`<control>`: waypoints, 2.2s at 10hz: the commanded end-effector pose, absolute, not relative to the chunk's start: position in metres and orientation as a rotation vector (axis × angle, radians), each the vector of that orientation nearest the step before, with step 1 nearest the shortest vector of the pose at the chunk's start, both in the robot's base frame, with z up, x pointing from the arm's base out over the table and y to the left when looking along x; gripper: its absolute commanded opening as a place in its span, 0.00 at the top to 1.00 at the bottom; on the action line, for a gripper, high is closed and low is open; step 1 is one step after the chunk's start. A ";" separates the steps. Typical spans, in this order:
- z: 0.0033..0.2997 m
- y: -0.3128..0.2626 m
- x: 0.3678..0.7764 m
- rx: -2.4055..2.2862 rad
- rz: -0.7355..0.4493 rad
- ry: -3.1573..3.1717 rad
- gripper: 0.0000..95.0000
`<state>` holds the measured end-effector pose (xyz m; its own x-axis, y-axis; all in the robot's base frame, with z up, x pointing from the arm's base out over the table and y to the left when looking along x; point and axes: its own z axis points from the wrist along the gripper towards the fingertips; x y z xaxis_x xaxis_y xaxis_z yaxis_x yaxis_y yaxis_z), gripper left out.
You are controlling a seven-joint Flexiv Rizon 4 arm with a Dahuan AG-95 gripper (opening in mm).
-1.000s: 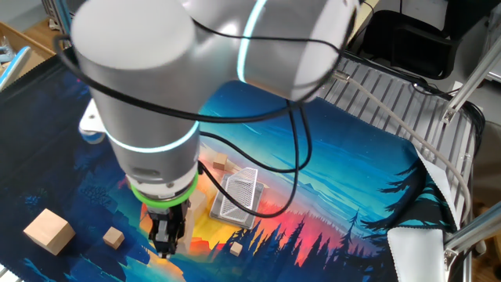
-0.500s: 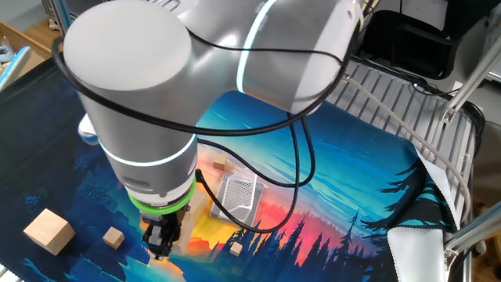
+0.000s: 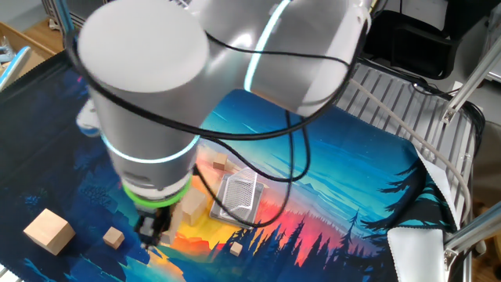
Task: Stack the blocks into a pyramid shape
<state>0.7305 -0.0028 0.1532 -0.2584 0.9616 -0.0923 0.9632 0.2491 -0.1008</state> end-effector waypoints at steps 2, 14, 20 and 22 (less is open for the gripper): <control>0.151 -0.016 0.734 2.012 -0.159 2.447 1.00; 0.140 -0.030 0.679 2.058 -0.091 2.408 1.00; 0.129 -0.029 0.658 2.087 -0.077 2.387 1.00; 0.122 -0.032 0.650 2.075 -0.062 2.391 1.00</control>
<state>0.6494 -0.0322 0.1211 -0.1396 0.9902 -0.0070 0.9892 0.1391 -0.0456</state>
